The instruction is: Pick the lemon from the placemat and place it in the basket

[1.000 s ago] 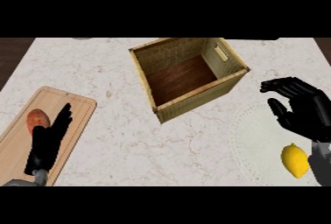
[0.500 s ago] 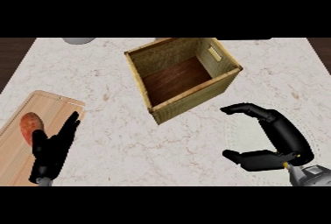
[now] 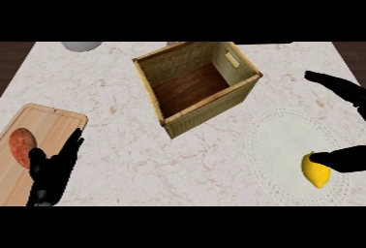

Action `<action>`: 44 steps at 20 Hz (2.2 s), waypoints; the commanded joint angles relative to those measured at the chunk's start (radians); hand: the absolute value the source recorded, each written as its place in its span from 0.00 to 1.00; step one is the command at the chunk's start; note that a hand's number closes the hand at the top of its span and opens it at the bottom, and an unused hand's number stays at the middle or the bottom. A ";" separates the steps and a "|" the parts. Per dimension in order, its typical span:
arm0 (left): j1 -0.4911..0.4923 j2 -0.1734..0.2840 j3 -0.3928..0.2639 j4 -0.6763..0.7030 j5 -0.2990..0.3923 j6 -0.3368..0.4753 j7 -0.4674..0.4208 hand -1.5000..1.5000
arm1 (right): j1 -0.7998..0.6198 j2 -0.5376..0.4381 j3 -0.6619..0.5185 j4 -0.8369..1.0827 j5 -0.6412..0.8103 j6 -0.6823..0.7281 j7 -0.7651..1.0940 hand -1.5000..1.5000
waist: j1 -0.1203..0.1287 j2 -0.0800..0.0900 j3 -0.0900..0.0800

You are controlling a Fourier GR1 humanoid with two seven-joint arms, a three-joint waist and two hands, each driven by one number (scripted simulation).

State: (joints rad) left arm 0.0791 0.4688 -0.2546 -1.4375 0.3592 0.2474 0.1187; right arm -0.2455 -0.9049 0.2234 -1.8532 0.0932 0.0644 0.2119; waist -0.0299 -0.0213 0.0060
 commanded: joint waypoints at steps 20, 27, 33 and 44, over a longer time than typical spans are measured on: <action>0.045 -0.035 -0.012 0.017 -0.018 -0.018 0.091 0.50 | -0.056 -0.556 -0.308 -0.046 -0.499 0.750 0.278 0.00 | 0.019 0.018 -0.007; 0.017 -0.080 -0.006 0.098 -0.044 -0.030 0.048 0.50 | 0.044 -0.398 -0.325 -0.072 -0.367 0.693 0.245 0.00 | 0.016 0.022 -0.006; 0.080 -0.054 0.010 0.039 -0.032 -0.060 0.062 0.50 | 0.133 -0.278 -0.284 -0.144 -0.230 0.634 0.227 0.00 | 0.021 0.019 -0.005; 0.023 -0.098 0.010 0.079 -0.075 -0.056 0.067 0.50 | 0.199 -0.122 -0.120 -0.123 0.081 0.554 0.184 0.00 | 0.031 0.024 -0.005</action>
State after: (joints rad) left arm 0.0761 0.4024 -0.2161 -1.4461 0.2863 0.1996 0.1447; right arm -0.0727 -1.0837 0.0478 -1.9793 0.0803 0.6495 0.4047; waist 0.0006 -0.0085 0.0131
